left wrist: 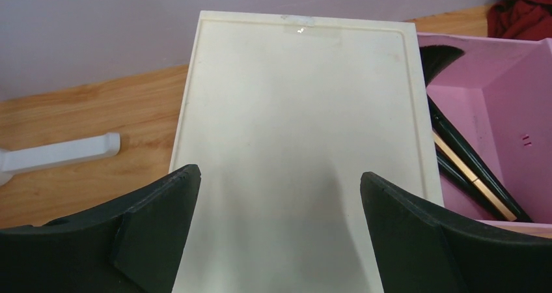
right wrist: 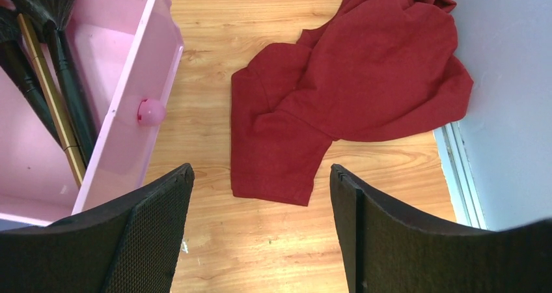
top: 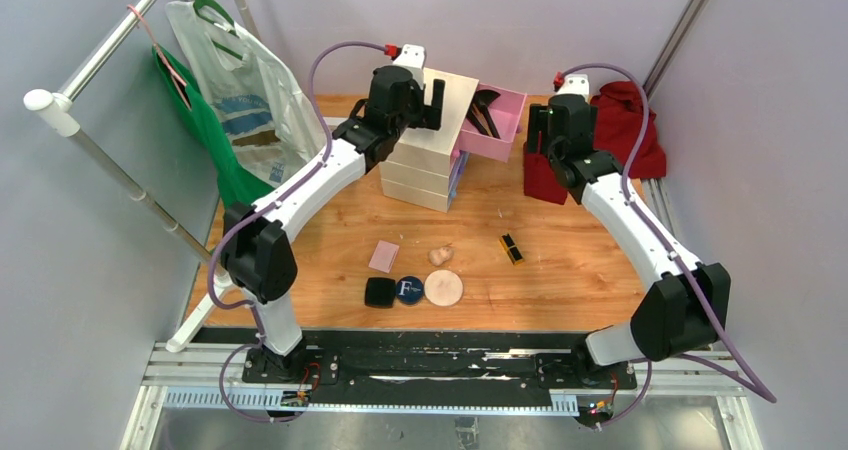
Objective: Organize the makeup
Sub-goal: Close the drawer in the storage box.
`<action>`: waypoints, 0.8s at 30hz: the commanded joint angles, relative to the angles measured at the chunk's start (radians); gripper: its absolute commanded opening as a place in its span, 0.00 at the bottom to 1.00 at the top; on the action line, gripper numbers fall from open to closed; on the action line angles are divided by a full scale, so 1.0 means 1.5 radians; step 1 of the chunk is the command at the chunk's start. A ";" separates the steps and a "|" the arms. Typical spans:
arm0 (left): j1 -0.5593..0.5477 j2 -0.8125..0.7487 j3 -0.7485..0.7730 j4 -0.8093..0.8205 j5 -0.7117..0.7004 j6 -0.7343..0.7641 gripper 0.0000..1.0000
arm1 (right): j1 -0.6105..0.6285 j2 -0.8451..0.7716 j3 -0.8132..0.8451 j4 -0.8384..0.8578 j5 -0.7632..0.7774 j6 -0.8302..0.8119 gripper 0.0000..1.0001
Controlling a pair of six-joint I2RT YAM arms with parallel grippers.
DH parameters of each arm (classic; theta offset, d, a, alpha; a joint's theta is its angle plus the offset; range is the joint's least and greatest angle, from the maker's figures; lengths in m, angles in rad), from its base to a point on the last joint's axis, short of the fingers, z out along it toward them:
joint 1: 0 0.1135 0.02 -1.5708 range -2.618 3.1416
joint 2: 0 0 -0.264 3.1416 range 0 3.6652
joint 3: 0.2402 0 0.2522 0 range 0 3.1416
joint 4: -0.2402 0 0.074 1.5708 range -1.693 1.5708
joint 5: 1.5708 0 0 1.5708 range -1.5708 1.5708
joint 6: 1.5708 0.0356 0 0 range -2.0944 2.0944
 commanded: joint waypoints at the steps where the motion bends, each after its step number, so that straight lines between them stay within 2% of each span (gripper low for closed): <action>1: 0.004 0.021 0.022 -0.013 -0.007 0.008 0.98 | -0.038 0.010 -0.006 0.044 -0.064 0.020 0.76; 9: 0.010 0.016 0.003 -0.031 -0.012 -0.001 0.98 | -0.071 0.051 0.027 0.057 -0.141 0.030 0.76; 24: 0.018 -0.020 -0.048 -0.048 -0.015 -0.010 0.98 | -0.077 0.101 0.082 0.052 -0.171 0.020 0.76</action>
